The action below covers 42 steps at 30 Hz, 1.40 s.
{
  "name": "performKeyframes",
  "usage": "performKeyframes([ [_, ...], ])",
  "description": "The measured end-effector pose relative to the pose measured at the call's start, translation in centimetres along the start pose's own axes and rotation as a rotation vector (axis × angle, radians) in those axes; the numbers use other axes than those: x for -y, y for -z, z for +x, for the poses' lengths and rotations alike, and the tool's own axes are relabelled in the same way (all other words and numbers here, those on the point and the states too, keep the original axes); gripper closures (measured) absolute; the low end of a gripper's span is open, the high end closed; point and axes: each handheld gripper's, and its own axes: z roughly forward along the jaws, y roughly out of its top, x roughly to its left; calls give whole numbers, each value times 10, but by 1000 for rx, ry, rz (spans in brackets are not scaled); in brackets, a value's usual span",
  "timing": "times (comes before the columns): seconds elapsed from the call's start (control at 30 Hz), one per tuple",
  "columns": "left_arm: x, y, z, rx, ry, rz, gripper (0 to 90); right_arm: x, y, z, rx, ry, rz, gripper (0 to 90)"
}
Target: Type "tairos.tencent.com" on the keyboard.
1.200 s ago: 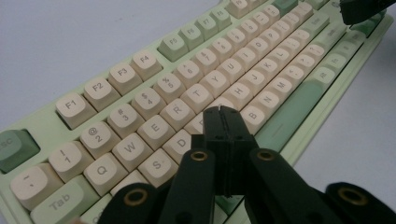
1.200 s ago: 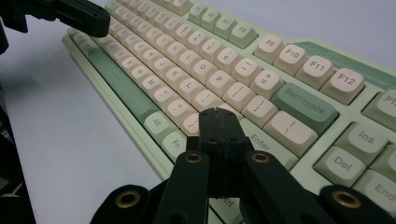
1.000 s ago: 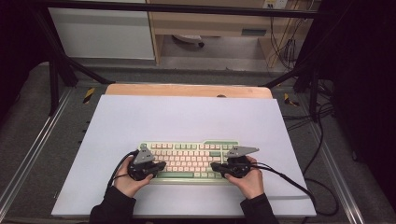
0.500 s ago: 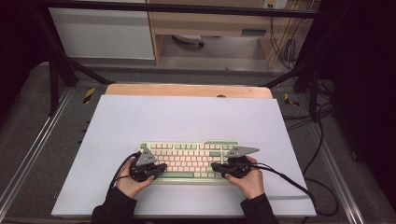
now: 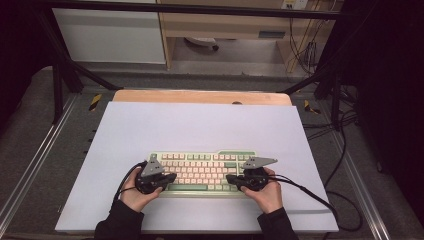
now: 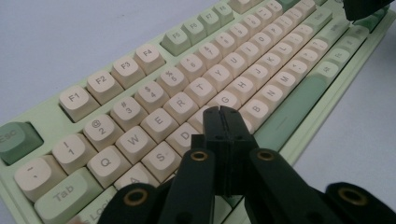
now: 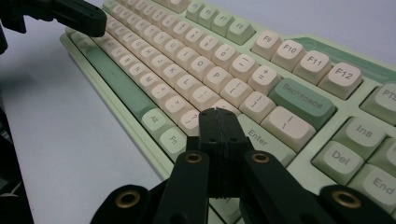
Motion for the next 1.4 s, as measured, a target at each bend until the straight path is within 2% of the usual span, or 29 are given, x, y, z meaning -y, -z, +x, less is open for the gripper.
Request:
performKeyframes([
  [0.4, -5, 4, 9, -23, 25, -23, 900, 0, 0, 0, -1, -1, 1, 900],
  [0.9, -4, -12, 20, -67, 59, -23, 900, 0, -2, 0, 0, -3, 5, 900],
  [1.4, -1, -21, 23, -78, 57, -15, 900, 1, -2, 0, -3, -1, 5, 900],
])
